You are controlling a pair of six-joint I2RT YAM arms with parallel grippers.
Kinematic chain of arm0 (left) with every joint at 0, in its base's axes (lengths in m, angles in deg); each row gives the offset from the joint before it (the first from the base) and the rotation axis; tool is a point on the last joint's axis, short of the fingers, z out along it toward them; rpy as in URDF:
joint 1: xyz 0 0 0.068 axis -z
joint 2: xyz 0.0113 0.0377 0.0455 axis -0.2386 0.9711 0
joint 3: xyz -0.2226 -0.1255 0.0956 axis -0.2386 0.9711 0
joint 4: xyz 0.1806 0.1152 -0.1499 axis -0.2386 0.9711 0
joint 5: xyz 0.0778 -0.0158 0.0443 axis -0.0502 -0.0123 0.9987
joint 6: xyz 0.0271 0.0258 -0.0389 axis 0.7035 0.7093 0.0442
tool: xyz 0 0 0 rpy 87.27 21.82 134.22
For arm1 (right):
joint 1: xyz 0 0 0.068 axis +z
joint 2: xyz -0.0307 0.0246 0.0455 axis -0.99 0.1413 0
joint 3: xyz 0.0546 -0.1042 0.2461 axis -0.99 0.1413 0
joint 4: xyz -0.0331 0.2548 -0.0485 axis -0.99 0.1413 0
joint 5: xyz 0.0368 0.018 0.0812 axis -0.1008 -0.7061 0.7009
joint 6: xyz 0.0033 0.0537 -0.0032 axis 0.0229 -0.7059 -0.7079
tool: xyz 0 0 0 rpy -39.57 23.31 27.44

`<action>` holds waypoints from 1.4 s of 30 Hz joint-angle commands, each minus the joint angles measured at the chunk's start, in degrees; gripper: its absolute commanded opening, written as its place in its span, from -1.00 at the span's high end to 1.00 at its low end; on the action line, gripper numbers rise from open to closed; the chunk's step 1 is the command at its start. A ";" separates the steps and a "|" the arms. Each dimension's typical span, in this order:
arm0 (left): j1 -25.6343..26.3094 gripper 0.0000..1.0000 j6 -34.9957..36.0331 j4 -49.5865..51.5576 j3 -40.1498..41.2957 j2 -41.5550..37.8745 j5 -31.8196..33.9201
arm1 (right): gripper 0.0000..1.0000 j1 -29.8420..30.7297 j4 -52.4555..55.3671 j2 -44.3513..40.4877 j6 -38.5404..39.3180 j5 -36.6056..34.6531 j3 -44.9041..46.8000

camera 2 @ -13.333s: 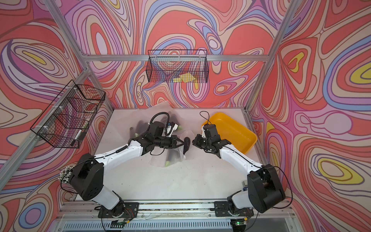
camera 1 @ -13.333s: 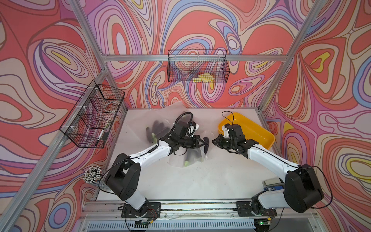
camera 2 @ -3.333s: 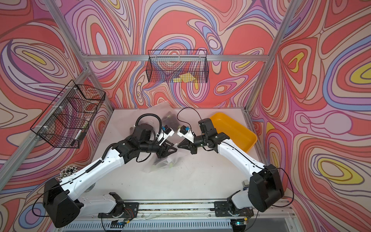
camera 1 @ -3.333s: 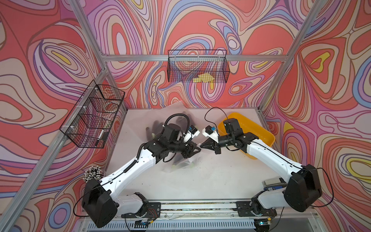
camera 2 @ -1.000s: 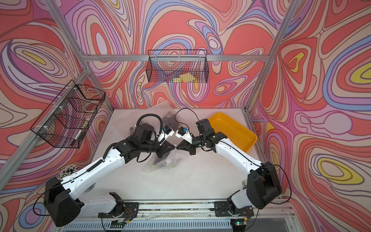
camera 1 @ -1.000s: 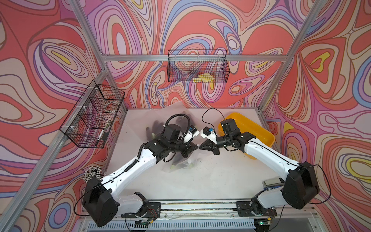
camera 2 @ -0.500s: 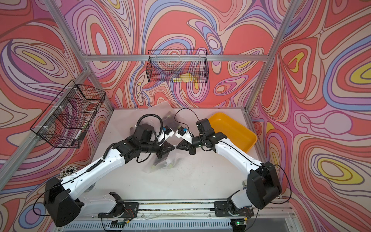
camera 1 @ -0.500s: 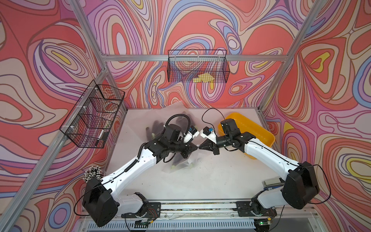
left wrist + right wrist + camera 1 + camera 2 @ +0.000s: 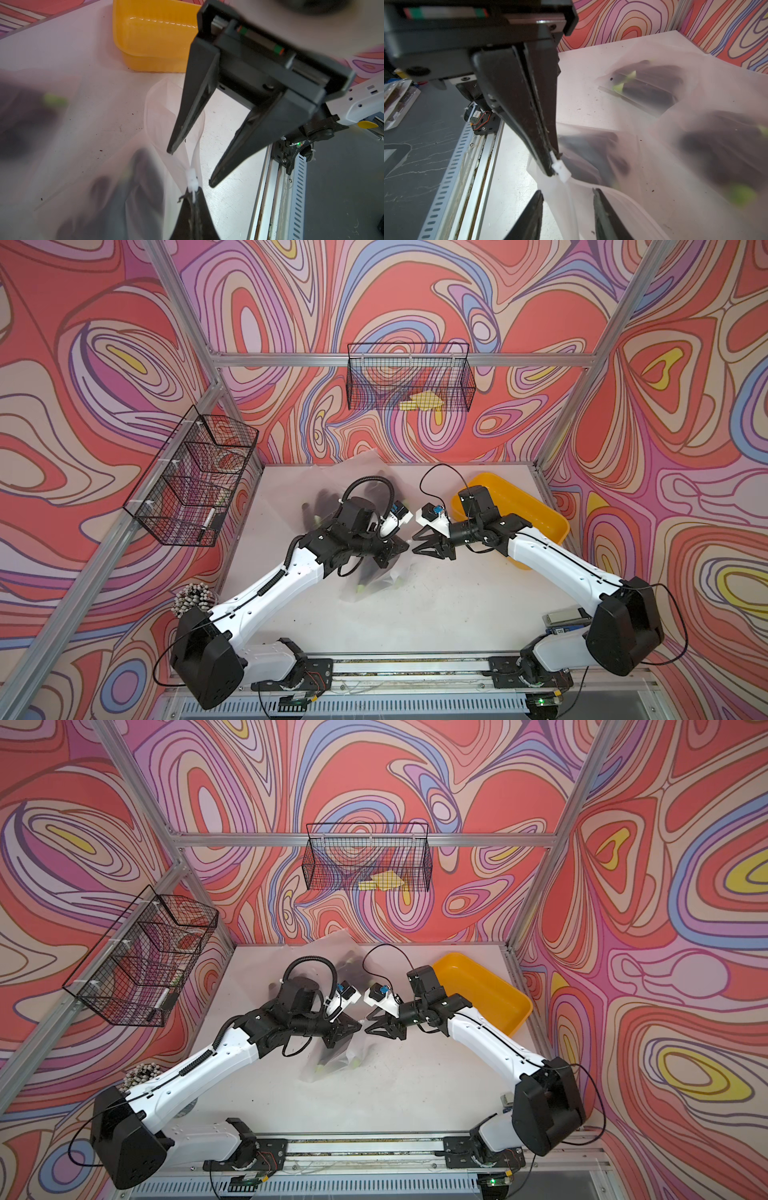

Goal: Place the eggplant in a zip-top bag and seal the zipper
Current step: Zip the zipper on the zipper food storage bag.

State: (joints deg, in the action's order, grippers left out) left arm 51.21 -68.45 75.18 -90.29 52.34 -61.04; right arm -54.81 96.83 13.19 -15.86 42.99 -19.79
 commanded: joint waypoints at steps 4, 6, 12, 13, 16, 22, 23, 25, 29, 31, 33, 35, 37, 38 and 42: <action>-2.00 1.00 2.10 0.31 0.25 -1.44 -6.83 | 0.09 -2.20 1.39 1.89 7.36 6.30 -6.31; -2.73 1.00 1.34 -1.84 0.76 -0.88 -8.82 | 0.11 -2.22 6.02 5.20 10.91 10.60 -10.25; -3.54 1.00 1.02 -3.20 0.59 -0.25 -10.25 | 0.17 -1.26 8.72 9.59 15.20 16.38 -12.26; -3.65 1.00 0.96 -3.28 0.63 -0.45 -10.31 | 0.18 -1.23 9.44 9.82 15.92 16.72 -12.60; -4.27 1.00 0.84 -3.32 0.70 -1.22 -10.34 | 0.21 -1.29 11.03 10.46 17.44 18.36 -13.00; -4.54 1.00 1.27 -2.07 0.07 -1.05 -10.03 | 0.28 -1.32 12.81 11.57 18.62 19.84 -13.35; -4.54 1.00 1.22 -1.94 -0.02 -0.95 -10.19 | 0.30 -1.24 12.83 11.62 18.54 19.93 -13.42; -4.54 1.00 1.29 -1.80 -0.05 -0.87 -10.38 | 0.28 -1.21 12.29 11.61 18.03 20.29 -13.52; -4.53 1.00 1.15 -2.22 0.07 -0.95 -10.34 | 0.45 -0.60 13.36 12.16 18.23 20.02 -14.81; -4.49 1.00 1.04 -2.24 0.04 -1.04 -10.27 | 0.56 -0.37 14.53 12.72 18.83 19.98 -15.60; -4.52 1.00 1.09 -2.30 0.18 -1.18 -10.01 | 0.58 -0.22 15.08 12.92 18.95 19.48 -15.73; -4.54 1.00 0.98 -2.49 0.22 -1.38 -10.01 | 0.60 -0.09 15.69 13.01 19.47 19.24 -15.78; -4.54 1.00 0.99 -2.53 0.26 -1.49 -9.81 | 0.66 0.03 16.12 13.10 19.49 19.13 -15.69; -4.61 1.00 0.96 -2.59 0.33 -1.65 -9.68 | 0.71 0.07 16.43 13.10 19.61 18.98 -15.75; -4.84 1.00 0.76 -2.91 0.57 -2.01 -9.17 | 0.89 0.04 17.33 12.93 20.09 18.54 -15.55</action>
State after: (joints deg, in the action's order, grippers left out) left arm 46.80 -68.03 73.89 -90.02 52.23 -69.98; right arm -55.18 111.76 25.60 3.33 61.70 -34.81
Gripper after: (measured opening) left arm 0.047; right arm 0.074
